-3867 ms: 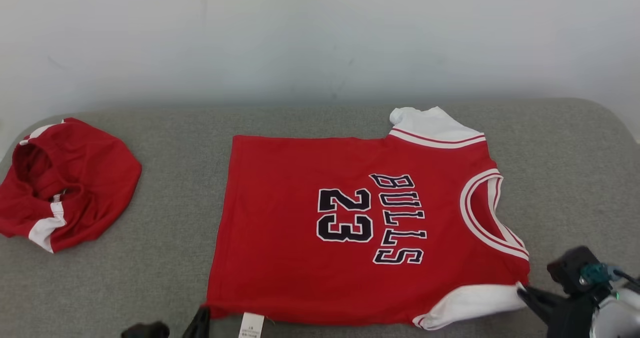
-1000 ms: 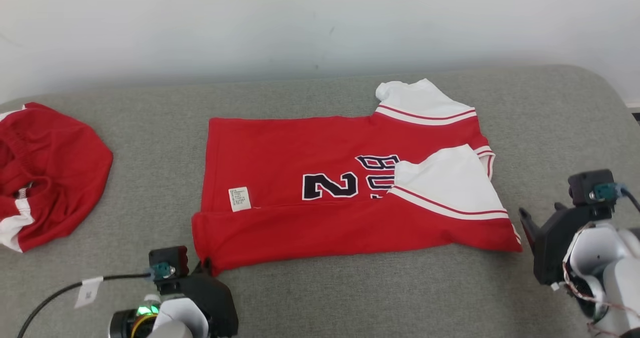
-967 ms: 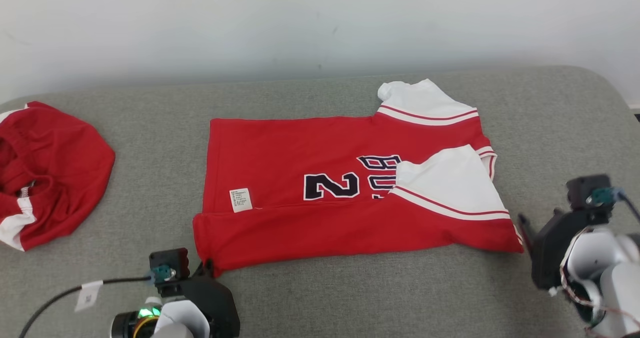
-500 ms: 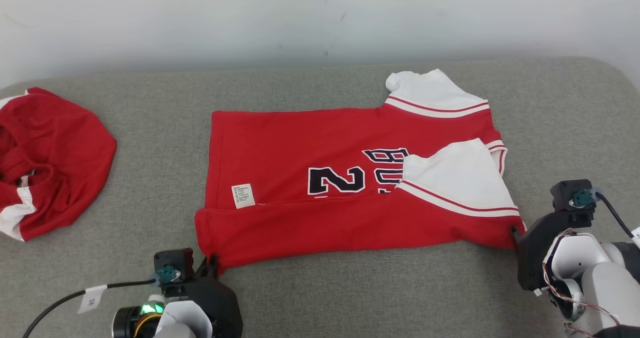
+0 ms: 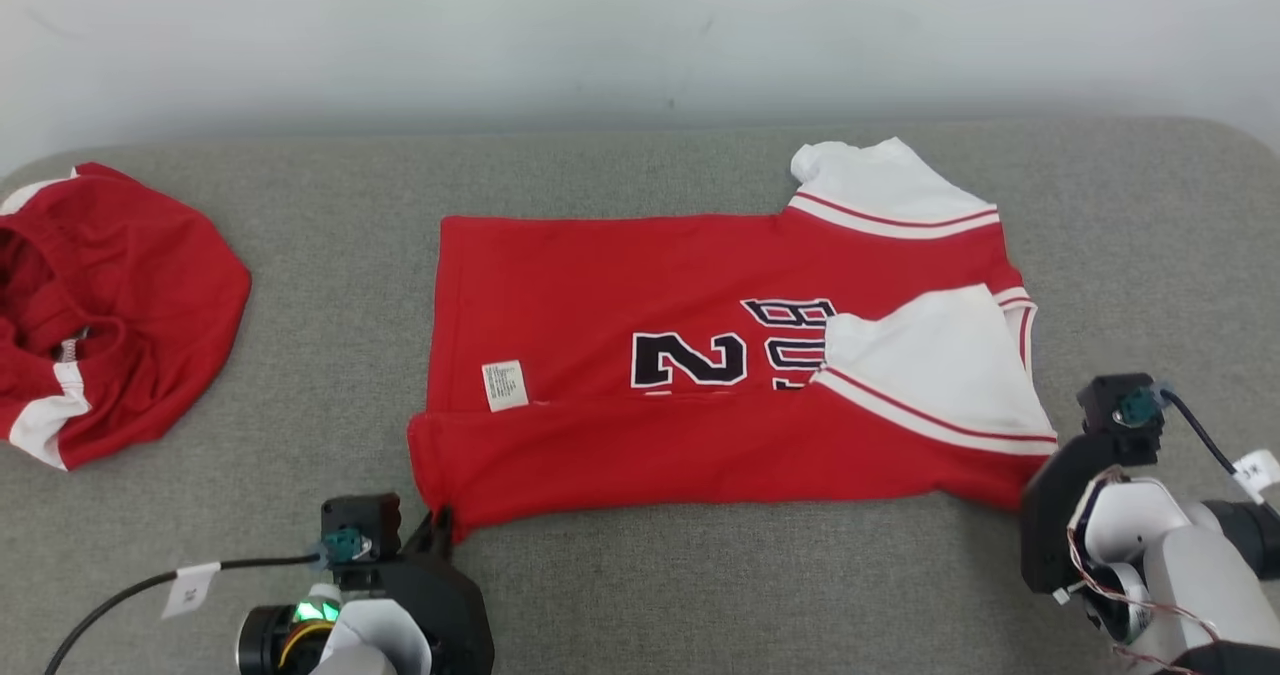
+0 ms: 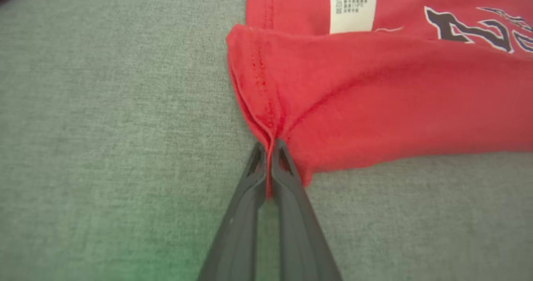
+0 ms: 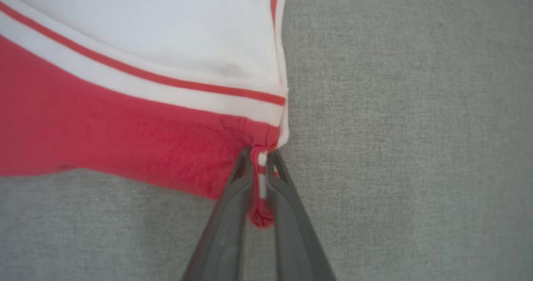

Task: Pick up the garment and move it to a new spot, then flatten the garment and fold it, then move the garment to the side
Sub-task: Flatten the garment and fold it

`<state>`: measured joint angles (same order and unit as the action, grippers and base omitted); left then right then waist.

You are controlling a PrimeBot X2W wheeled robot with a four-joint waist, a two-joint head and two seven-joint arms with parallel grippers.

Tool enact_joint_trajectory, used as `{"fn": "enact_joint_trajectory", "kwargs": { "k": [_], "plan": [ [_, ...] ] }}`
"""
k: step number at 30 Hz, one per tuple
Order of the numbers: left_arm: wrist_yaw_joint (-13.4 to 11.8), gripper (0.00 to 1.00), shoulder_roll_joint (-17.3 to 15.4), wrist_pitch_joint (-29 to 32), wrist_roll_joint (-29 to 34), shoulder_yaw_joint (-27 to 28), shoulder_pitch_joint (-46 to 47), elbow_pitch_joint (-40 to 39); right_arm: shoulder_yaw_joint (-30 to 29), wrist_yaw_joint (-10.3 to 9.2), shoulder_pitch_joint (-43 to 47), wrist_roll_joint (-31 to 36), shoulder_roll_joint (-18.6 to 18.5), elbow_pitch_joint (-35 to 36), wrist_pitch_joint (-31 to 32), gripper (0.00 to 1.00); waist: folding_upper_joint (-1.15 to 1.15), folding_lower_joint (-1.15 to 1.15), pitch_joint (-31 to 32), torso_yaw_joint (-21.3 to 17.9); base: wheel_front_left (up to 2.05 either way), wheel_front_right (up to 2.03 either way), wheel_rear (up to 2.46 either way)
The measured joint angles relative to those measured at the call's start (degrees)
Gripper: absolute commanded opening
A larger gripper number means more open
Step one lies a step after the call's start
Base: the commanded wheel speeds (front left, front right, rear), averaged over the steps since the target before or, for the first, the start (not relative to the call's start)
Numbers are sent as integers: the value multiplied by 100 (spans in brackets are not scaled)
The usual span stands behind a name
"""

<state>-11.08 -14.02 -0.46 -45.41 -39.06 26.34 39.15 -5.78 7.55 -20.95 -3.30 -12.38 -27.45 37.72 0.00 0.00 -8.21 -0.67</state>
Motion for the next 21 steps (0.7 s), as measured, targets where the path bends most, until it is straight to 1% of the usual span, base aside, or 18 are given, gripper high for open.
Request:
{"fn": "enact_joint_trajectory", "kwargs": {
  "k": [5, 8, 11, 16, 21],
  "plan": [
    [59, 0, -110, 80, -55, -44, -250, -143, -45, 0, 350, -159, -87, 302, 80, 0, 0, 0, 185, -2, 0, 0, 0],
    [80, 0, -263, 190, -64, -103, -477, -337, -13, 0, 654, -343, -174, 676, 270, 0, 0, 0, 341, -17, 0, 0, 0],
    [30, 0, -408, 345, -113, -112, -738, -636, -15, 0, 1025, -498, -232, 1172, 480, 0, 0, 0, 492, -37, 0, 0, 0],
    [-246, 0, -710, 587, -230, -93, -1230, -1354, -220, 0, 1877, -590, 8, 2310, 969, 0, 0, 0, 685, -52, 0, 0, 0],
    [-517, 0, -945, 756, -248, -145, -1614, -1982, -468, 1, 2685, -557, 315, 3171, 1284, 0, 0, 0, 751, 27, 0, 0, 0]
  ]
}}
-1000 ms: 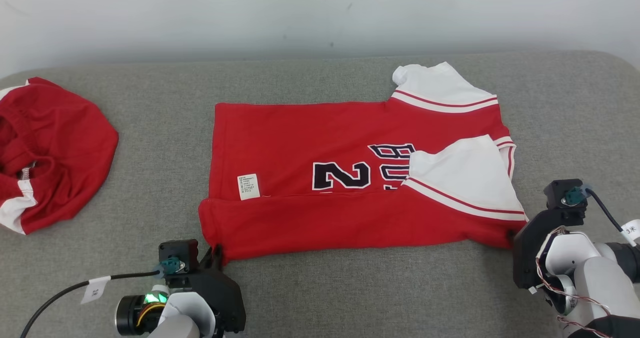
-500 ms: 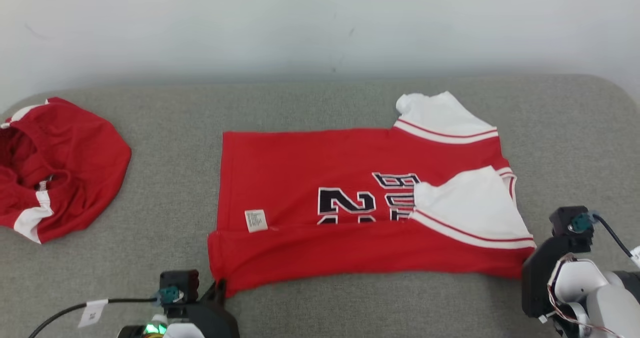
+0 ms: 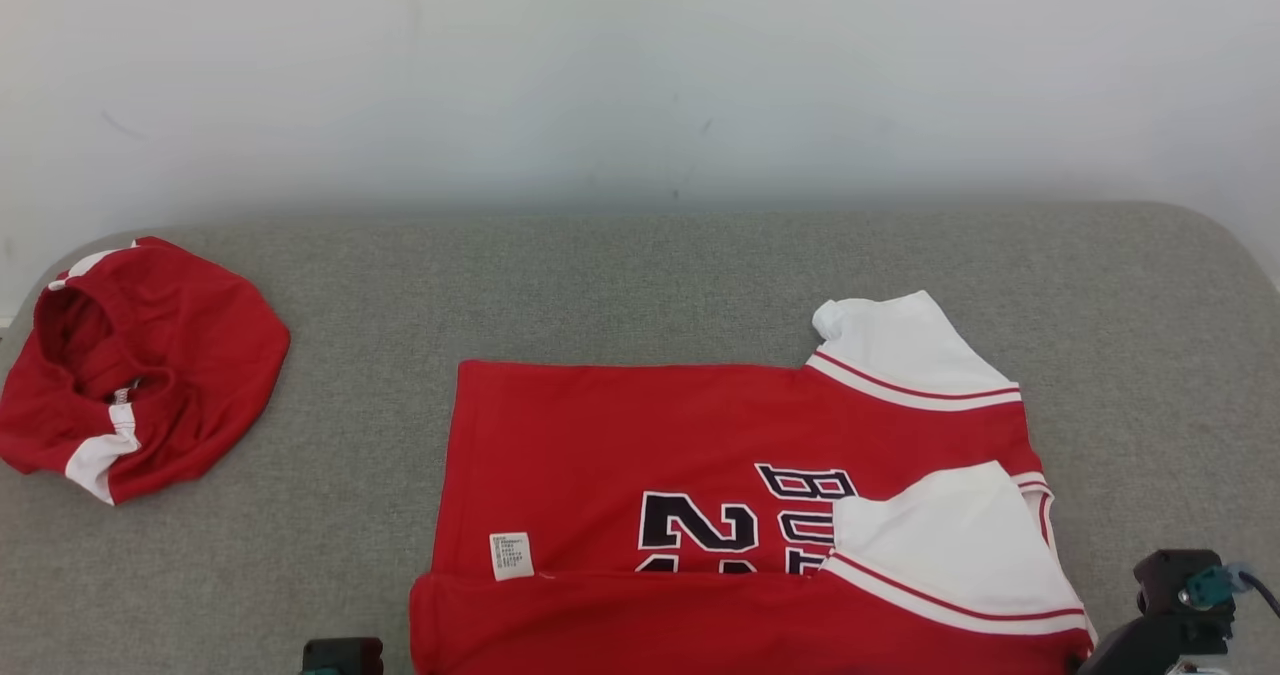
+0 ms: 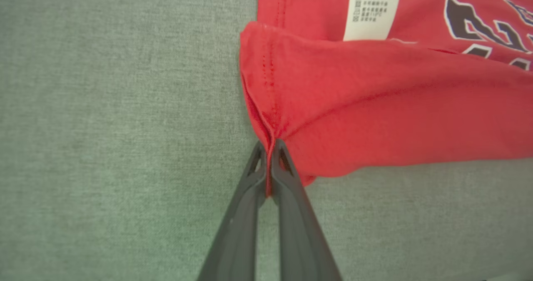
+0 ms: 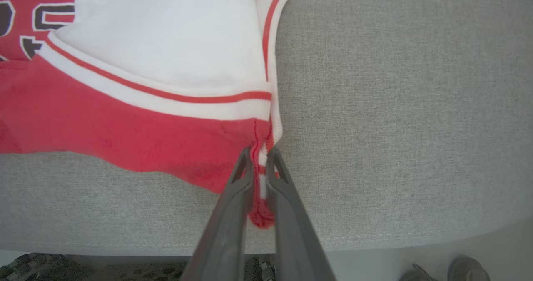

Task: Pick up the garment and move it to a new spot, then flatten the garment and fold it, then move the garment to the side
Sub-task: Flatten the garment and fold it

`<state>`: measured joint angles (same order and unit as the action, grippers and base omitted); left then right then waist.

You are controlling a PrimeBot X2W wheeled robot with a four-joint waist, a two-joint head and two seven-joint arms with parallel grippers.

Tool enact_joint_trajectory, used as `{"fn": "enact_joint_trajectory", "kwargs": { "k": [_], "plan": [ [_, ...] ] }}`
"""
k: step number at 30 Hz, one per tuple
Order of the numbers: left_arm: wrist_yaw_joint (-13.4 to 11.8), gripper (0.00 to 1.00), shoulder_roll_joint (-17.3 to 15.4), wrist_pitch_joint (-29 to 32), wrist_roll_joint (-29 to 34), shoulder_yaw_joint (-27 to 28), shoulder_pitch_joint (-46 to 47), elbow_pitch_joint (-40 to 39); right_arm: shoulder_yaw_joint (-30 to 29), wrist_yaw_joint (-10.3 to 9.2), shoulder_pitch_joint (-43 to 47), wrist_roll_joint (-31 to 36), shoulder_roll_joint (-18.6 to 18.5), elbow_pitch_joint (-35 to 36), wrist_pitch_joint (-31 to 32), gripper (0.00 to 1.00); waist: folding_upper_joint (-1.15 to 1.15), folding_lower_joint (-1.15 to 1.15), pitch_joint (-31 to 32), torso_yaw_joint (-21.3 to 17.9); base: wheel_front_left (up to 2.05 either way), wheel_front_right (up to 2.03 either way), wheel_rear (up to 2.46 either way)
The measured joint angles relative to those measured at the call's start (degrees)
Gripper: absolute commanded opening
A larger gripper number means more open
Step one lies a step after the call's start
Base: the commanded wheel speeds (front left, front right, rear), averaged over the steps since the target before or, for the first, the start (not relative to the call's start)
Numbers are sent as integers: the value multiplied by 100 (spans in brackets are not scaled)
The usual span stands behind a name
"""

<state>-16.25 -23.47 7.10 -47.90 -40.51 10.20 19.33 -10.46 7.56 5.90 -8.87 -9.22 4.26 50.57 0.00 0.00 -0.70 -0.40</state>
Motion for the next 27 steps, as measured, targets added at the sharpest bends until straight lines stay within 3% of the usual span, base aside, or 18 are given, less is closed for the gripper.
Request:
{"fn": "enact_joint_trajectory", "kwargs": {
  "k": [5, 6, 7, 8, 15, 21, 27],
  "plan": [
    [-291, 0, -156, 240, 0, -32, -209, -357, -37, -1, 354, 54, 272, 175, 94, 0, 0, 0, 10, 9, 0, 0, 0],
    [-326, 0, -169, 265, 0, -29, -222, -401, -65, -1, 364, 34, 264, 37, -14, 50, 0, 0, 10, 12, 0, 0, 0],
    [-341, 29, -188, 274, 12, -48, -236, -444, -100, -1, 367, 29, 232, -136, -99, 100, 0, 0, 8, 15, 0, 0, 0],
    [-354, 100, -202, 232, 44, -41, -264, -492, -66, 0, 365, 30, 138, -280, -212, 100, 0, 0, 4, 18, 0, 0, 0],
    [-403, 100, -392, 188, 171, 18, -127, -483, 113, -1, -421, 89, -316, -731, -1013, 100, 0, 0, -82, -22, 0, 0, 0],
    [-424, 100, -512, 548, 250, 229, 953, -398, 564, -1, -1781, 26, -681, -810, -1079, 100, 0, 0, -344, -58, 0, 0, 0],
    [-40, 100, -331, 1102, 388, 145, 2470, 318, 1149, -1, -3218, -100, -861, -1385, -1172, 100, 0, -1, -772, -82, 0, 0, 0]
  ]
}}
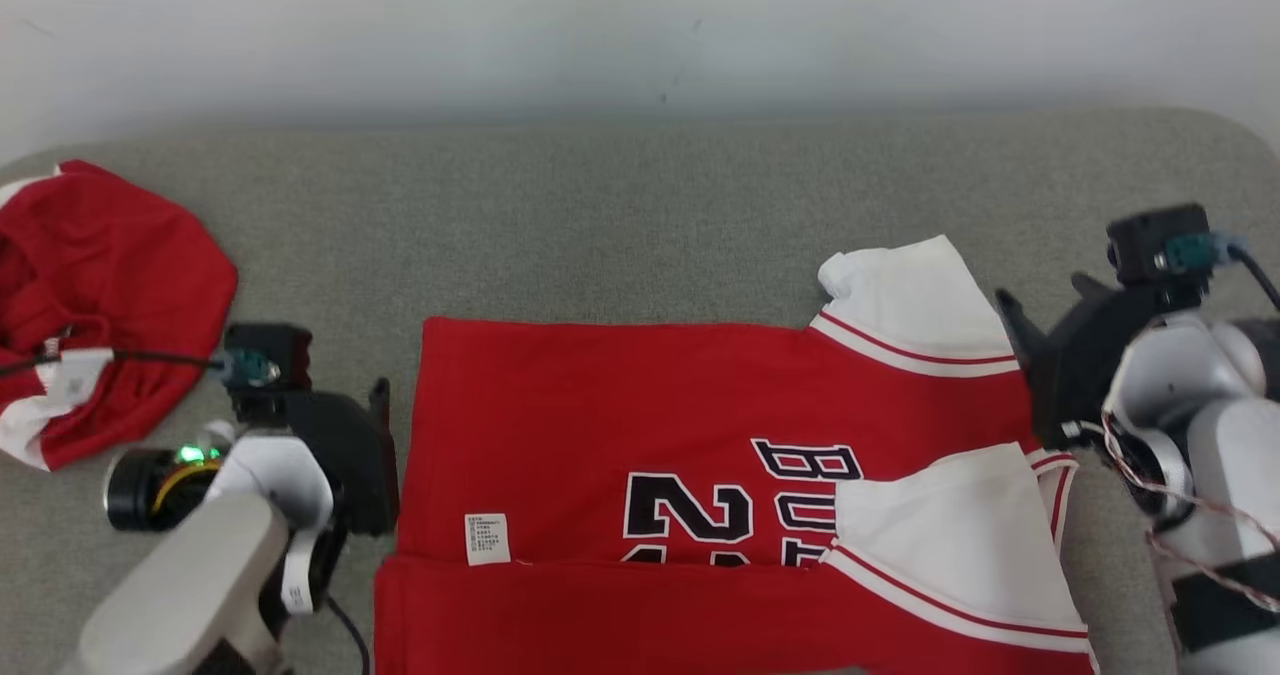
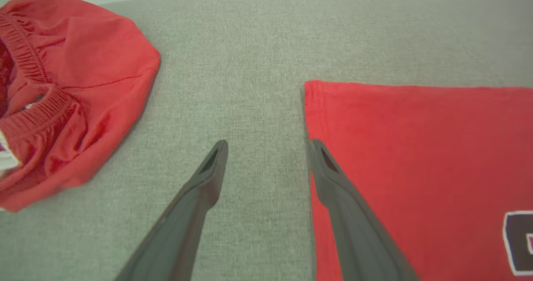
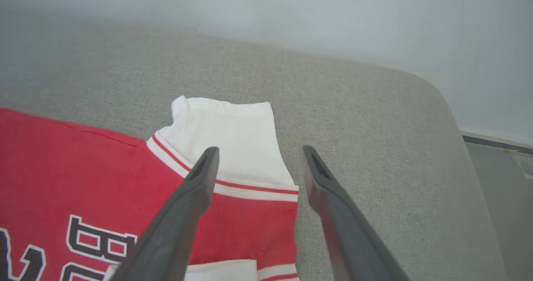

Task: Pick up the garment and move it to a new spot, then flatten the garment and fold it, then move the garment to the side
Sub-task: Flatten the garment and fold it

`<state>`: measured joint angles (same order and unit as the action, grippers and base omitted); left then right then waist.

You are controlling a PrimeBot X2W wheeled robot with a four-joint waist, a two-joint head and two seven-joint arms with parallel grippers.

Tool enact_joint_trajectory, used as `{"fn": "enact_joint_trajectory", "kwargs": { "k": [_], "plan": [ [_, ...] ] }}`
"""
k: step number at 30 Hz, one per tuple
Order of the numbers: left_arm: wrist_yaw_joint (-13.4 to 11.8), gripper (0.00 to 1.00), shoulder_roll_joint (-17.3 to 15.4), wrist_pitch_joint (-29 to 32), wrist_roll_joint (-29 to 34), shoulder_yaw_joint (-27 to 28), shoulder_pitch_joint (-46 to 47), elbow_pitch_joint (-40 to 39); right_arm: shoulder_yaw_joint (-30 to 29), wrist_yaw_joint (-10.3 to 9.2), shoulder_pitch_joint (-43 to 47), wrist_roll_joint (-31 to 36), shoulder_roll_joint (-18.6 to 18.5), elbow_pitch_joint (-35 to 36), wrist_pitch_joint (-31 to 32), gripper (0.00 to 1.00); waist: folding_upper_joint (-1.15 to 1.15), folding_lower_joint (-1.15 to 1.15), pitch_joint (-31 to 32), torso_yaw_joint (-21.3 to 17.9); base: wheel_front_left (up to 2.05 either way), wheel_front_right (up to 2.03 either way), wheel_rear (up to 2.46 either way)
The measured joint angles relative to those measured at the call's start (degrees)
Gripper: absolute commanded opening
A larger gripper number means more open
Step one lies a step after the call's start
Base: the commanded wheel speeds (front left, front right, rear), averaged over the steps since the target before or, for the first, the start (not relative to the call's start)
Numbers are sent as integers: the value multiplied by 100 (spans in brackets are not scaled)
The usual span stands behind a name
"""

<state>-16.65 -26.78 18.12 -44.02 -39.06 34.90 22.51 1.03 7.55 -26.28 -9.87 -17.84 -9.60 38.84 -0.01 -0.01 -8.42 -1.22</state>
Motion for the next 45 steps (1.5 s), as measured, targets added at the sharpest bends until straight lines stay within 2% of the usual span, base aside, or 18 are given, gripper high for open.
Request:
{"fn": "enact_joint_trajectory", "kwargs": {
  "k": [5, 10, 17, 23, 28, 30, 32, 33, 34, 45],
  "plan": [
    [368, 100, 103, 176, -1, 30, 890, 705, 514, 0, -1033, -69, 40, -700, -293, 100, 0, 0, -409, -118, 0, 0, 0],
    [701, 100, 127, 303, 15, -52, 1360, 1244, 876, 0, -1562, -109, 22, -1274, -635, 100, -1, -1, -744, -317, 0, 0, 0],
    [876, 100, 178, 365, 82, -143, 1586, 1804, 1093, 0, -1813, -179, -83, -1744, -915, 100, -1, 0, -953, -600, 0, 0, 0],
    [939, 100, 222, 358, 113, -215, 1678, 2068, 1196, 0, -1855, -234, -114, -1937, -1013, 100, 0, 1, -917, -649, 0, 0, 0],
    [1169, 100, 268, 330, 103, -282, 1739, 2161, 1344, 0, -1993, -290, -113, -1992, -989, 100, 0, 1, -982, -673, 0, 0, 0],
    [1226, 84, 287, 311, 110, -321, 1807, 2183, 1382, 0, -2077, -290, -118, -2018, -967, 100, 0, 1, -1030, -677, 0, 0, 0],
    [1338, 41, 292, 313, 136, -377, 1863, 2197, 1405, 0, -2150, -291, -125, -2061, -958, 100, 0, 1, -1083, -678, 0, 0, 0],
    [1395, 28, 303, 314, 151, -403, 1897, 2205, 1422, 0, -2188, -292, -129, -2092, -938, 100, 0, 1, -1108, -676, 0, 0, 0],
    [1457, 0, 318, 346, 152, -437, 1939, 2213, 1436, 0, -2215, -298, -133, -2113, -911, 100, 0, 1, -1130, -671, 0, 0, 0],
    [1573, 0, 458, 415, 103, -466, 2111, 2203, 1389, 0, -2816, -96, -410, -2719, -357, 100, 0, 1, -1252, -372, 0, 0, 0]
  ]
}}
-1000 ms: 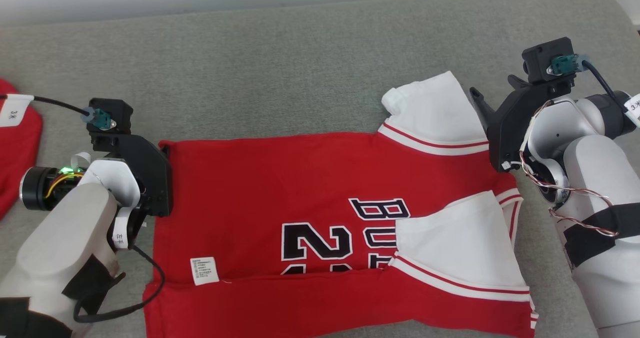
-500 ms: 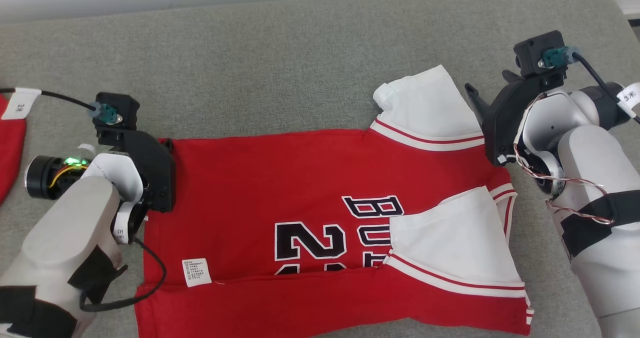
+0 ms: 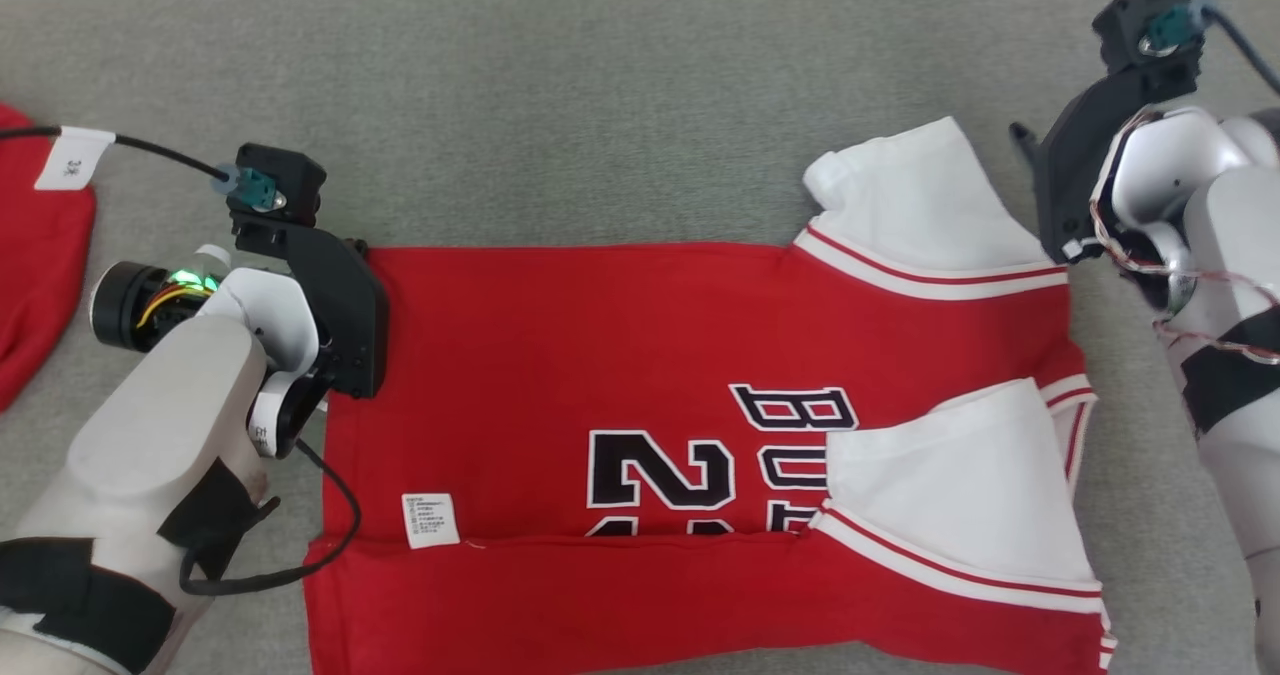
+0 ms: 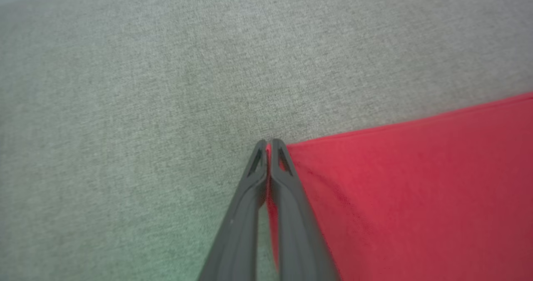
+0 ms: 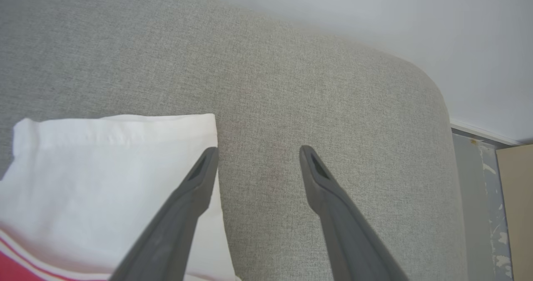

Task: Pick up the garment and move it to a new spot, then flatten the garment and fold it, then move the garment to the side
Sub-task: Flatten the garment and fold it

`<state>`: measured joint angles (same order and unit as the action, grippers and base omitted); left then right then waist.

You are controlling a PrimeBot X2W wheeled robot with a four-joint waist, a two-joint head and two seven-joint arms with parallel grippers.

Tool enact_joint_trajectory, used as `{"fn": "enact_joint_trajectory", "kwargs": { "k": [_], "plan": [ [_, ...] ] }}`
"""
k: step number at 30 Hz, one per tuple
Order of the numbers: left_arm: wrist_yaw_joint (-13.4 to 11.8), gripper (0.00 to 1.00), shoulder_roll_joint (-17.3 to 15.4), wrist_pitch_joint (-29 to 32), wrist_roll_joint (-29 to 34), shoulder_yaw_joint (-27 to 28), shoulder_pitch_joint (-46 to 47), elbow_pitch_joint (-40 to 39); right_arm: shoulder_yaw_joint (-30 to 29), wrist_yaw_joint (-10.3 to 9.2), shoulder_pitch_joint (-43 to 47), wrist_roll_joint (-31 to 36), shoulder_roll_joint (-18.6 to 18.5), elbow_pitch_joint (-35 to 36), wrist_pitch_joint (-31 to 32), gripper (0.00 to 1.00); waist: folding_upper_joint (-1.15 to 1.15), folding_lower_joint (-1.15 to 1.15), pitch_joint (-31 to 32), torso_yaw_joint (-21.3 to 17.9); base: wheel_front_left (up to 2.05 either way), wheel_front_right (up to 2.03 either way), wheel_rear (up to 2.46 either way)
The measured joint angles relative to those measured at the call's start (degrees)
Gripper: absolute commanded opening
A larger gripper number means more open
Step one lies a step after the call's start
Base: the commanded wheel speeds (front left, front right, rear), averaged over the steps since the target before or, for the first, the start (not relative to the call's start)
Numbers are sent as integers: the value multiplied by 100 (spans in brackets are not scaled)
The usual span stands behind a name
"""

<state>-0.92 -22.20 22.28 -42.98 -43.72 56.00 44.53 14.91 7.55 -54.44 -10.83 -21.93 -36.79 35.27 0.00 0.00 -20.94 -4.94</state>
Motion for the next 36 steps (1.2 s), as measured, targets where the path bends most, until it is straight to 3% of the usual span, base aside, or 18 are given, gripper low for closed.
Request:
{"fn": "enact_joint_trajectory", "kwargs": {
  "k": [9, 17, 19, 20, 22, 23, 25, 28, 36],
  "plan": [
    [90, 0, 65, 32, -13, -55, 135, -327, -35, 0, -548, 94, -2, -577, 359, 100, 0, 0, -247, 375, 0, 0, 0],
    [-11, 0, 78, 15, -14, -34, 276, -570, -14, 0, -695, 359, 116, -1105, 313, 100, 0, 0, -506, 577, 0, 0, 0],
    [-16, 0, 78, 16, -21, -30, 284, -610, -62, 0, -743, 403, 138, -1228, 241, 91, 0, 0, -537, 607, 0, 0, 0],
    [-19, 0, 70, 15, -22, -26, 286, -627, -104, 0, -748, 404, 166, -1267, 177, 75, 1, 0, -548, 613, 0, 0, 0],
    [-26, 0, 42, 16, -22, -27, 287, -659, -126, 0, -746, 422, 211, -1350, 64, 64, 1, 0, -553, 606, 0, 0, 0],
    [-33, 0, 23, 16, -22, -27, 287, -670, -143, 0, -746, 433, 238, -1400, 24, 50, 1, 0, -551, 597, 0, 0, 0],
    [-59, 0, -19, 16, -30, -24, 284, -689, -145, 0, -748, 445, 270, -1460, -64, 43, 0, 0, -547, 577, 0, 0, 0],
    [-71, 0, -63, -10, -42, -15, 265, -725, -143, 0, -761, 491, 291, -1544, -249, 0, 0, 0, -531, 548, 0, 0, 0],
    [-170, 0, -124, -500, -49, 74, -10, -810, -274, 0, -598, 478, 400, -1668, -1036, 0, 0, -1, -357, 513, 0, 0, 0]
  ]
}}
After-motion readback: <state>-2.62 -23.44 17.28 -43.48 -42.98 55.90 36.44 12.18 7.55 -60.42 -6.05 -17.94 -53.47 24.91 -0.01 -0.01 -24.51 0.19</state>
